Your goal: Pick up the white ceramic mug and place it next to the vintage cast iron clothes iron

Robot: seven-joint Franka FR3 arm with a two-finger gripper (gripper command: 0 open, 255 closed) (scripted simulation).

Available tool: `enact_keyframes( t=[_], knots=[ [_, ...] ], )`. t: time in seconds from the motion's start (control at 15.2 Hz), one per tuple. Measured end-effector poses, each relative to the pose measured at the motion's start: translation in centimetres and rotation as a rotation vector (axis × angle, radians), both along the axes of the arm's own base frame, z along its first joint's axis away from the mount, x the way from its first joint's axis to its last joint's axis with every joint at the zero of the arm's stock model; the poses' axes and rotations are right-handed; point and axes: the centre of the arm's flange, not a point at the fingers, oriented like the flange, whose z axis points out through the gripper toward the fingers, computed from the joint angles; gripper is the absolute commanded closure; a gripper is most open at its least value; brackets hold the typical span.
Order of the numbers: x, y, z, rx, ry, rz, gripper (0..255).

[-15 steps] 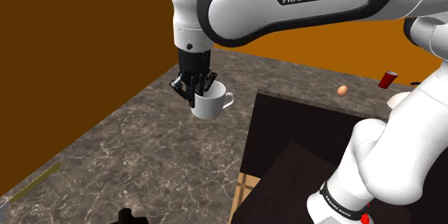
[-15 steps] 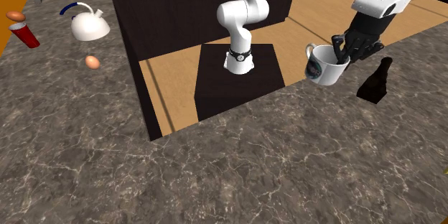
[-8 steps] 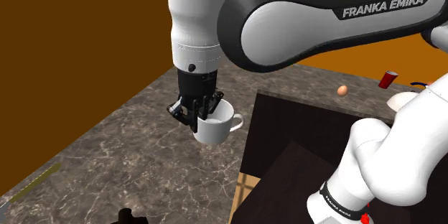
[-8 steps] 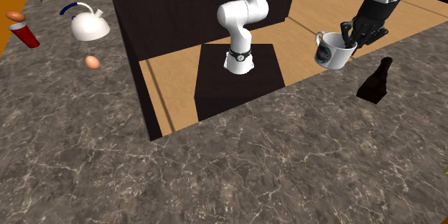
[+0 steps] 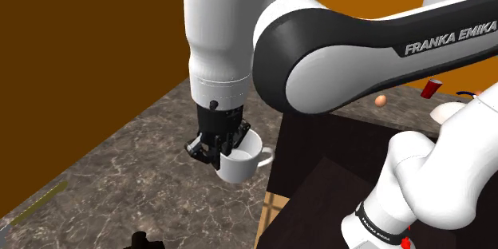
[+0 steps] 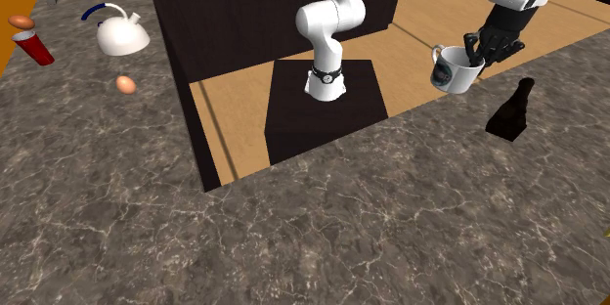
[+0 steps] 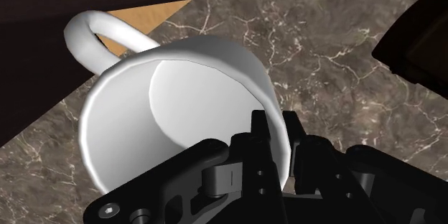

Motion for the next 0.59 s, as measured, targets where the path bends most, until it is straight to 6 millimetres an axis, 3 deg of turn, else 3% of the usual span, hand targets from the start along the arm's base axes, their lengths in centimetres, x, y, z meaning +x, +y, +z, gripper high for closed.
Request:
enact_keyframes(
  t=[0.59],
  knots=[
    [-0.1,0.0,-4.8,0.0,0.0,0.0,255]
  ],
)
